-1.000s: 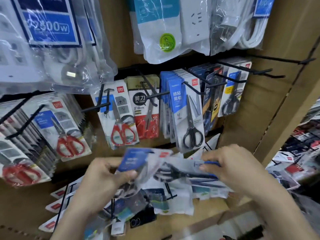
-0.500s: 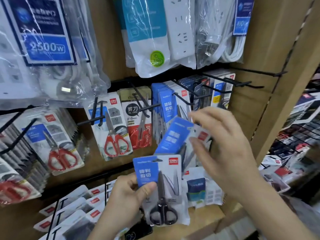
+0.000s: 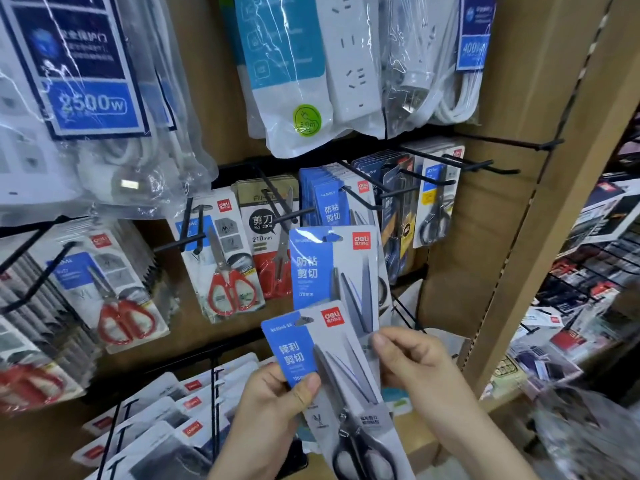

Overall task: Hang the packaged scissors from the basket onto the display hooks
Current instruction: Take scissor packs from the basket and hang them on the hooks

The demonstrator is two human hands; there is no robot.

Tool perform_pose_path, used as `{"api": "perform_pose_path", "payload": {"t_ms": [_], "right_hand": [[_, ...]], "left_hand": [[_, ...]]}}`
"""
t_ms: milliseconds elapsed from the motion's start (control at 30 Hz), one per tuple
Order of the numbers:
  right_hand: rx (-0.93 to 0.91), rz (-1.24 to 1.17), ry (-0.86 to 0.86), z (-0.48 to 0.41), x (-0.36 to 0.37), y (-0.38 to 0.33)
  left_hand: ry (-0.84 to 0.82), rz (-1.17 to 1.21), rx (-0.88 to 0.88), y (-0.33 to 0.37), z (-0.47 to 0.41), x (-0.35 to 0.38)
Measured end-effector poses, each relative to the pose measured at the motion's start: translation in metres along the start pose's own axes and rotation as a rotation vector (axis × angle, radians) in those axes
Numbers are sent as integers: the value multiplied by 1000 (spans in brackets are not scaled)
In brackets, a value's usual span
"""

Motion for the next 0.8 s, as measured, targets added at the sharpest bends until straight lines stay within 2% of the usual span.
{"api": "perform_pose_path", "payload": {"t_ms": [100, 200, 300, 400, 600, 800], "right_hand": [[-67, 53, 168, 2, -14, 3], [-142, 111, 373, 5, -41, -4], [-182, 137, 452, 4, -60, -11], [-184, 175, 448, -1, -66, -13], [-194, 183, 424, -16, -66, -14], [-164, 183, 400, -31, -57, -6]], "left_hand": [[62, -74, -1, -6, 3, 0], [103, -21, 8, 1, 11, -2], [186, -56, 32, 10, 15, -12], [241, -323, 100, 20, 18, -17], [218, -616, 203, 24, 20, 3], [226, -621, 178, 27, 9, 19]]}}
Point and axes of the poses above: each hand's wrist, its own z-axis away from the middle knuckle, its own x-axis out of the palm, y = z × x, the point moved 9 cm from there along -z, towards the middle knuckle, and after that the axes turned 12 degrees about -x, right-handed, at the moved point
